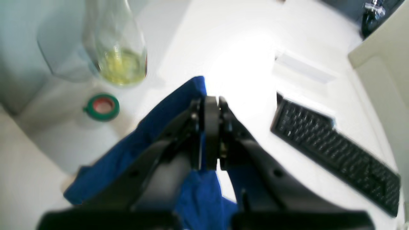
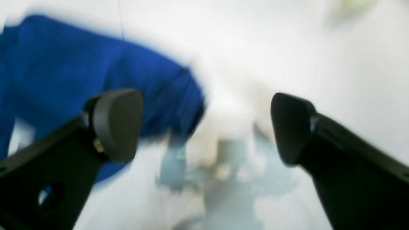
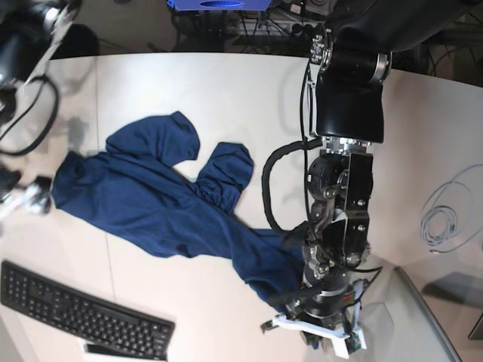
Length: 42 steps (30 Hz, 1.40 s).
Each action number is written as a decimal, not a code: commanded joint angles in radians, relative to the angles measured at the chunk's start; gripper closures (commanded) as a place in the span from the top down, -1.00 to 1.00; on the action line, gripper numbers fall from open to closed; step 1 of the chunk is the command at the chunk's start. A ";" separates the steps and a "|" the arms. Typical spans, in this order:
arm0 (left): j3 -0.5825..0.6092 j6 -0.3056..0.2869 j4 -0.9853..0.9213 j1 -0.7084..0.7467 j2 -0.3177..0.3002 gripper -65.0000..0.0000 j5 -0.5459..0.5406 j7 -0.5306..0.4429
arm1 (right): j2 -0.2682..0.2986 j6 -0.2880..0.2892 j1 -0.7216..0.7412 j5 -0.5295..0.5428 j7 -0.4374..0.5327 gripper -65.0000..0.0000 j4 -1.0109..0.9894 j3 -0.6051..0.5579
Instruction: Layout the t-shirt on the table in an organized manner, then fold the t-shirt properly
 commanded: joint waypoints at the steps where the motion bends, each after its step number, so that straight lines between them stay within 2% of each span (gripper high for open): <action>1: 0.001 -0.008 0.029 -0.013 0.002 -1.00 0.008 -0.020 | -0.022 0.006 -0.014 0.013 0.030 0.79 0.030 -0.012; 4: -0.001 -0.008 0.053 -0.002 0.001 -1.00 0.012 -0.019 | -0.086 0.002 -0.080 0.012 0.083 0.70 0.024 -0.064; 5: -0.001 -0.008 0.063 -0.001 0.001 -1.00 0.012 -0.019 | -0.095 -0.017 -0.096 0.012 0.099 0.70 0.019 -0.084; 8: 0.001 -0.008 0.072 0.015 0.001 -1.00 0.012 -0.019 | -0.104 -0.134 -0.129 0.012 0.152 0.72 -0.008 -0.160; 10: 0.002 -0.008 0.073 0.019 0.001 -1.00 0.009 -0.019 | -0.104 -0.182 -0.146 0.013 0.191 0.72 -0.044 -0.204; 14: 0.009 -0.008 0.073 0.019 0.004 -1.00 0.009 -0.020 | -0.107 -0.203 -0.148 0.013 0.238 0.72 -0.143 -0.233; 19: 0.010 -0.008 0.087 0.021 0.004 -1.00 0.008 -0.020 | -0.109 -0.194 -0.148 0.018 0.309 0.65 -0.249 -0.235; 21: 0.010 -0.008 0.087 0.021 0.004 -1.00 0.008 -0.020 | -0.109 -0.192 -0.148 0.018 0.320 0.46 -0.255 -0.235; 22: 0.010 -0.008 0.086 0.021 0.004 -1.00 0.008 -0.020 | -0.109 -0.191 -0.149 0.018 0.320 0.29 -0.255 -0.235; 26: 0.009 -0.008 0.086 0.021 0.002 -1.00 0.008 -0.020 | -0.109 -0.134 -0.183 0.019 0.316 -0.98 -0.188 -0.232; 35: 0.002 -0.008 0.104 0.045 0.001 -1.00 0.008 -0.024 | -0.089 -0.133 -0.402 0.018 0.315 -1.00 0.289 -0.212; 38: 0.010 -0.008 0.141 0.047 0.001 -1.00 0.008 -0.020 | -0.045 -0.133 -0.384 0.018 0.315 -1.00 0.398 -0.181; 42: 0.009 -0.008 0.170 0.050 0.002 -1.00 0.008 -0.020 | 0.066 -0.133 -0.223 0.015 0.293 -1.00 0.406 -0.157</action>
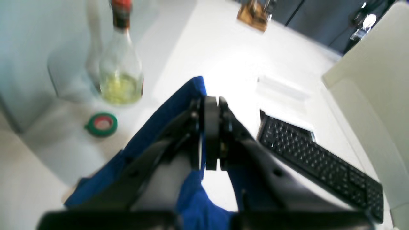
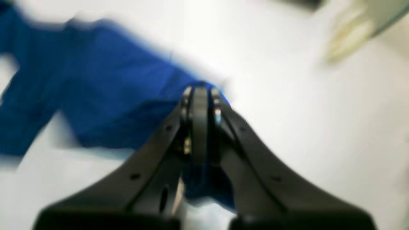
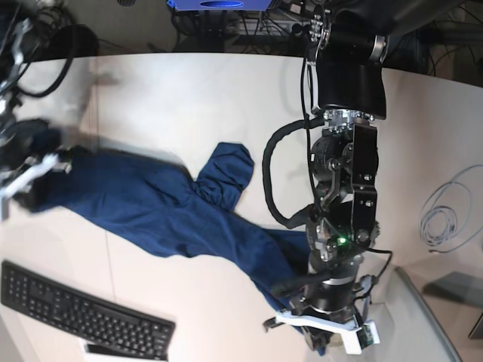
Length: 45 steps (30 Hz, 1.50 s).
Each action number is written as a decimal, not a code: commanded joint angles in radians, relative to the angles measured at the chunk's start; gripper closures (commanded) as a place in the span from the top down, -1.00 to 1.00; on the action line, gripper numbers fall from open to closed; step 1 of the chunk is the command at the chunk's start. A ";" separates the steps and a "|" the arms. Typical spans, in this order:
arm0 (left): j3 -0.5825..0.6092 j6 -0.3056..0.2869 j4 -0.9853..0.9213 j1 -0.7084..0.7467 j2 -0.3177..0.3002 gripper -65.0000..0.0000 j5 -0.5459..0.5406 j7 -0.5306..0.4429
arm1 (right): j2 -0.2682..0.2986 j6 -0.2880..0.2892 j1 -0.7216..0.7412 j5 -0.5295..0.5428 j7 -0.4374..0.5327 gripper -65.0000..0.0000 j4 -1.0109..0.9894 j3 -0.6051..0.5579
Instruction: Layout the t-shirt on the table in an organized manner, then fold the t-shirt properly
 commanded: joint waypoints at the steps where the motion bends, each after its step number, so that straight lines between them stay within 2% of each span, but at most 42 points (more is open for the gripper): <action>1: -0.001 -0.004 0.012 -0.022 0.004 -1.00 0.008 -0.019 | 0.040 -0.002 0.063 0.007 -0.001 -1.00 0.005 0.004; 5: -0.006 -0.004 -0.044 -0.068 0.005 -1.00 0.011 -0.022 | 0.128 0.001 0.327 0.010 -0.109 -1.00 -0.075 -0.005; 9: -0.010 -0.002 -0.179 -0.172 0.008 -1.00 0.011 -0.027 | 0.214 0.002 0.612 0.006 -0.115 -1.00 -0.313 -0.100; 11: -0.010 -0.001 -0.275 -0.244 0.016 -1.00 0.010 -0.083 | 0.246 0.002 0.760 0.006 -0.072 -1.00 -0.511 -0.186; 14: -0.004 -0.001 -0.480 -0.367 0.036 -1.00 0.011 -0.231 | 0.267 0.001 0.956 0.006 0.098 -0.93 -0.872 -0.292; 16: 0.010 -0.001 -0.669 -0.471 0.039 -1.00 0.013 -0.315 | 0.267 0.001 1.068 0.006 0.212 -0.64 -1.091 -0.338; 17: 0.027 -0.001 -0.769 -0.519 0.043 -1.00 0.013 -0.358 | 0.267 0.001 1.116 0.006 0.250 -0.37 -1.181 -0.364; 19: 0.074 -0.001 -0.928 -0.587 0.048 -1.00 0.008 -0.432 | 0.275 0.001 1.168 0.006 0.257 0.24 -1.284 -0.411; 20: 0.080 -0.001 -0.970 -0.594 0.048 -0.92 0.005 -0.455 | 0.276 0.001 1.166 0.006 0.234 0.52 -1.290 -0.424; 21: 0.082 -0.001 -0.990 -0.593 0.047 -0.58 0.003 -0.476 | 0.278 0.001 1.151 0.006 0.212 0.67 -1.283 -0.424; 22: 0.082 -0.001 -0.990 -0.587 0.047 -0.23 0.003 -0.492 | 0.287 0.001 1.133 0.007 0.195 0.74 -1.266 -0.414; 25: 0.082 -0.001 -0.931 -0.510 0.042 0.97 0.003 -0.531 | 0.307 0.001 1.007 0.010 0.163 0.75 -1.125 -0.361; 26: 0.082 -0.001 -0.897 -0.479 0.033 1.00 0.003 -0.531 | 0.312 0.001 0.952 0.009 0.151 0.75 -1.054 -0.329; 31: 0.082 -0.001 -0.677 -0.313 -0.004 1.00 0.003 -0.528 | 0.296 0.001 0.639 0.010 0.046 0.75 -0.663 -0.207; 35: 0.083 -0.001 -0.428 -0.062 -0.039 1.00 0.003 -0.527 | 0.215 0.001 0.379 0.007 0.010 0.75 -0.402 -0.121; 38: 0.082 -0.001 -0.307 0.127 -0.069 0.89 0.003 -0.527 | 0.128 0.001 0.217 0.006 0.014 0.75 -0.284 -0.117; 40: 0.082 -0.001 -0.278 0.208 -0.082 0.68 0.003 -0.527 | 0.085 0.001 0.152 0.006 0.016 0.75 -0.250 -0.129; 42: 0.082 -0.001 -0.250 0.279 -0.092 0.36 0.003 -0.531 | 0.056 0.001 0.101 0.006 0.016 0.75 -0.230 -0.183; 45: 0.067 -0.001 -0.193 0.379 -0.141 -0.19 0.003 -0.528 | 0.039 -0.002 0.065 0.006 0.016 0.75 -0.215 -0.301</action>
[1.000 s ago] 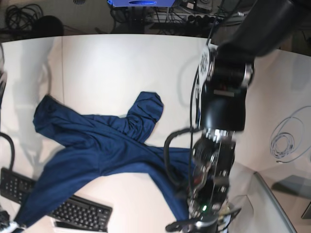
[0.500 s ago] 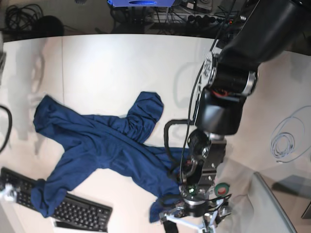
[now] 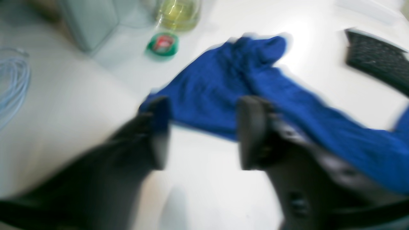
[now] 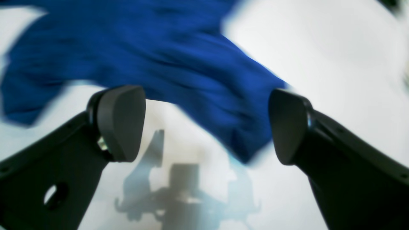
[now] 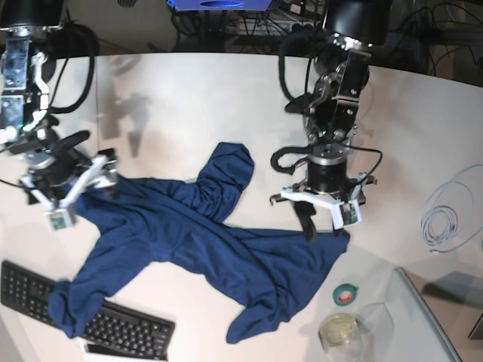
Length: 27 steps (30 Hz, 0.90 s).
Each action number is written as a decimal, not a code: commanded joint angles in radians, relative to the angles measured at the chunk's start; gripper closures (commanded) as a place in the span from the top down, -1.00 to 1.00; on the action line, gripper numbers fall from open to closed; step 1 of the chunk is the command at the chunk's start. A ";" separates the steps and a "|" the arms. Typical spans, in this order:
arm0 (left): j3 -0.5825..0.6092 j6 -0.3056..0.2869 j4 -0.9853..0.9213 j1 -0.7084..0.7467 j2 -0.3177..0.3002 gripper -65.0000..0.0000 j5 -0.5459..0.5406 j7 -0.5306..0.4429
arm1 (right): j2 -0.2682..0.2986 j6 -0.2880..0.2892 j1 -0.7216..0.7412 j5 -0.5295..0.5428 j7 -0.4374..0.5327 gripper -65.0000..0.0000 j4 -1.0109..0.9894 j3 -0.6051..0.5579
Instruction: Layout the t-shirt on the table in an organized manner, then fold the t-shirt properly
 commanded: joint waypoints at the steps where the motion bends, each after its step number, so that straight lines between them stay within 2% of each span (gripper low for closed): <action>1: -0.021 0.015 0.033 0.031 -0.015 -0.39 0.005 -0.019 | -0.006 -0.004 0.005 0.000 0.011 0.75 0.012 -0.041; 3: -0.087 0.015 0.071 0.100 -0.020 -0.88 0.005 -0.019 | -0.015 -0.012 0.007 0.000 0.011 0.75 0.006 -0.127; 4: -0.126 0.015 0.088 0.128 -0.021 -1.00 0.005 -0.019 | -0.020 -0.038 0.016 0.000 0.011 0.75 -0.005 -0.166; 6: -0.207 0.015 0.116 0.190 -0.023 -1.00 0.005 -0.019 | -0.044 -0.122 0.051 0.000 0.011 0.75 -0.054 -0.258; 11: -0.366 0.015 0.149 0.299 -0.023 -1.00 0.005 -0.018 | -0.084 -0.214 0.152 0.000 0.018 0.75 -0.246 -0.423; 17: -0.482 0.012 0.151 0.361 -0.023 -1.00 0.005 -0.018 | -0.152 -0.240 0.231 0.002 0.068 0.75 -0.427 -0.489; 23: -0.500 0.012 0.151 0.385 -0.023 -1.00 0.005 -0.018 | -0.215 -0.242 0.254 0.002 0.123 0.70 -0.546 -0.567; 24: -0.500 0.012 0.151 0.393 -0.023 -1.00 0.005 -0.018 | -0.221 -0.242 0.254 0.002 0.131 0.57 -0.569 -0.567; 25: -0.500 0.012 0.151 0.398 -0.023 -1.00 0.005 -0.018 | -0.221 -0.242 0.254 0.002 0.136 0.33 -0.586 -0.567; 27: -0.500 0.012 0.154 0.398 -0.023 -1.00 0.005 -0.018 | -0.215 -0.242 0.243 0.005 0.139 -0.35 -0.592 -0.565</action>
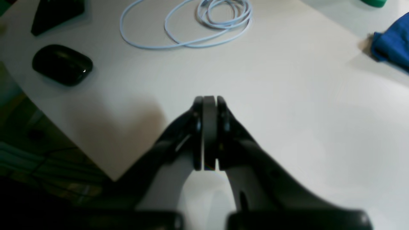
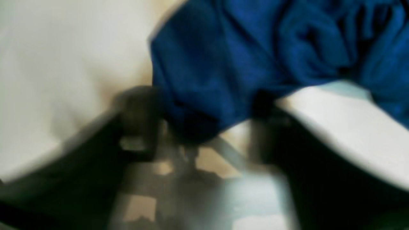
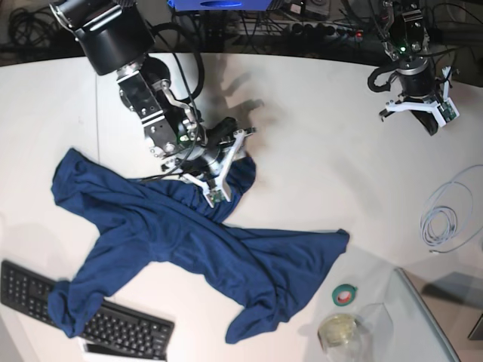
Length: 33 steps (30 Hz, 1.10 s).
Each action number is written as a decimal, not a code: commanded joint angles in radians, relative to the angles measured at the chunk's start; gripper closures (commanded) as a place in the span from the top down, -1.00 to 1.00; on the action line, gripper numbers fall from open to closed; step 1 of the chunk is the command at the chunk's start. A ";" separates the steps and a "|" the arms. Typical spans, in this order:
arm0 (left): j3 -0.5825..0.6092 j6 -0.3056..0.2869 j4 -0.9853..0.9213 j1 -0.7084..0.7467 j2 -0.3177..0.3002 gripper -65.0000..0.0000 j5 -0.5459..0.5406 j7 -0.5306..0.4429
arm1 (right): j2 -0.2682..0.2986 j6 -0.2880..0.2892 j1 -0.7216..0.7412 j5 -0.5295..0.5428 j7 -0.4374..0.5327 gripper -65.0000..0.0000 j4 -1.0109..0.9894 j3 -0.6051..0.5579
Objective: Layout the t-shirt on the table in an organized manner, then fold the t-shirt properly
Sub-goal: 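Grasp a sleeve with the right gripper and pull it away from the body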
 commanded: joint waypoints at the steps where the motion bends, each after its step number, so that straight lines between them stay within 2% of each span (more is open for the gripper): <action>1: -0.004 0.003 0.023 0.000 -0.007 -1.00 0.009 -0.028 | 0.003 -0.002 -0.010 0.006 -0.006 -0.74 0.011 0.004; 2: -0.004 0.003 0.023 0.000 -0.007 -1.00 0.009 -0.028 | 0.004 -0.002 -0.030 0.006 -0.006 -1.00 0.025 0.013; 5: -0.004 0.003 0.023 -0.005 -0.007 -1.00 0.009 -0.028 | 0.050 0.006 -0.152 0.005 -0.012 -0.93 0.168 0.065; 7: -0.004 0.003 0.023 -0.008 -0.007 -1.00 0.009 -0.028 | 0.102 0.006 -0.254 0.006 -0.012 -1.00 0.295 0.073; 14: 0.005 0.003 0.023 -0.014 -0.007 -1.00 0.009 -0.028 | 0.251 0.006 -0.570 0.008 -0.009 -1.00 0.599 0.077; 18: 0.008 0.003 0.020 -0.038 -0.005 -1.00 0.009 -0.028 | 0.297 0.000 -0.659 0.008 -0.006 -1.00 0.690 0.079; 21: 0.008 0.003 0.022 -0.046 -0.004 -1.00 0.009 -0.028 | 0.297 0.000 -0.663 0.008 -0.013 -0.99 0.697 0.099; 22: 0.008 0.003 0.023 -0.046 -0.004 -1.00 0.009 -0.028 | 0.294 0.000 -0.667 0.008 -0.013 -0.95 0.705 0.113; 24: 0.028 0.003 0.025 -0.046 -0.007 -1.00 0.009 -0.028 | 0.299 0.000 -0.681 0.008 -0.041 -0.70 0.765 0.136; 27: 0.089 0.002 0.025 -0.041 -0.008 -1.00 0.009 -0.028 | 0.300 0.000 -0.709 0.005 -0.104 -0.08 0.863 0.213; 29: 0.186 0.002 0.023 -0.040 -0.010 -1.00 0.017 -0.028 | 0.300 0.004 -0.707 0.005 -0.109 0.26 0.878 0.283; 30: 0.243 0.002 0.023 -0.040 -0.016 -1.00 0.017 -0.028 | 0.300 0.006 -0.699 0.005 -0.109 0.33 0.874 0.329; 33: 0.402 0.002 0.020 -0.054 -0.021 -1.00 0.014 -0.028 | 0.294 0.007 -0.649 0.006 -0.110 0.34 0.872 0.435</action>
